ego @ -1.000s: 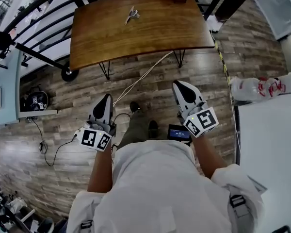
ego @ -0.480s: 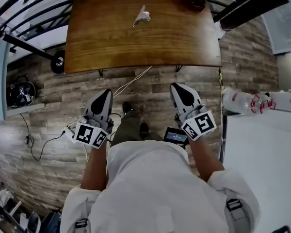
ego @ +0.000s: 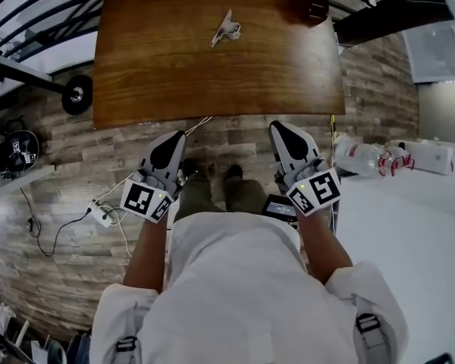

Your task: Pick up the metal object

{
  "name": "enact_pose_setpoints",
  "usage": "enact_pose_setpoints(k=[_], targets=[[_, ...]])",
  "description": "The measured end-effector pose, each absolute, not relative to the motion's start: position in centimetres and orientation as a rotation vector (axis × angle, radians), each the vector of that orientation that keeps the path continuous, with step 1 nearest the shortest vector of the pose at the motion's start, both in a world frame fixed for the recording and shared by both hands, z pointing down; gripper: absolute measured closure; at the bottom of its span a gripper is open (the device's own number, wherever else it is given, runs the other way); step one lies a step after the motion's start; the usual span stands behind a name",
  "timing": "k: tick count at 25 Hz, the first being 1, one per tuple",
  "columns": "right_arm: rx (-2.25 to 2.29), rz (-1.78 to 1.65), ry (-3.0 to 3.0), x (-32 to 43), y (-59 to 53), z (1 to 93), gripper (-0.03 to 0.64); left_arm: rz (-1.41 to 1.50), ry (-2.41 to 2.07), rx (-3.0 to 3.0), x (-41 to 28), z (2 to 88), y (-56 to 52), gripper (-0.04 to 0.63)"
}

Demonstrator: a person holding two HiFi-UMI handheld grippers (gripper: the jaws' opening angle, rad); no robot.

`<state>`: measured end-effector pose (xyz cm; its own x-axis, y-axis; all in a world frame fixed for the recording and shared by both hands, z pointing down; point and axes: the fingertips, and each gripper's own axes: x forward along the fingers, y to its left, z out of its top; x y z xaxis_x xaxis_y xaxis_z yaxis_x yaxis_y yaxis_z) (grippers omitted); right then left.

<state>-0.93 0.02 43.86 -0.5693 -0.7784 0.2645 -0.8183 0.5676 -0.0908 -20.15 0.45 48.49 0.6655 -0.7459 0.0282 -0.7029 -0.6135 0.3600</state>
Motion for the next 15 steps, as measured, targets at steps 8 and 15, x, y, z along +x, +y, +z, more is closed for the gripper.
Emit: enact_pose_setpoints(k=[8,15], targets=[[1.317,0.282,-2.645,0.2,-6.1,42.0,0.594,-0.203,-1.176,2.547,-19.8,47.4,-4.5,0.586],[1.268,0.317,-2.772,2.6,-12.7,41.8,0.594,-0.163,-1.345,2.531,-18.3,45.0,-9.1,0.586]])
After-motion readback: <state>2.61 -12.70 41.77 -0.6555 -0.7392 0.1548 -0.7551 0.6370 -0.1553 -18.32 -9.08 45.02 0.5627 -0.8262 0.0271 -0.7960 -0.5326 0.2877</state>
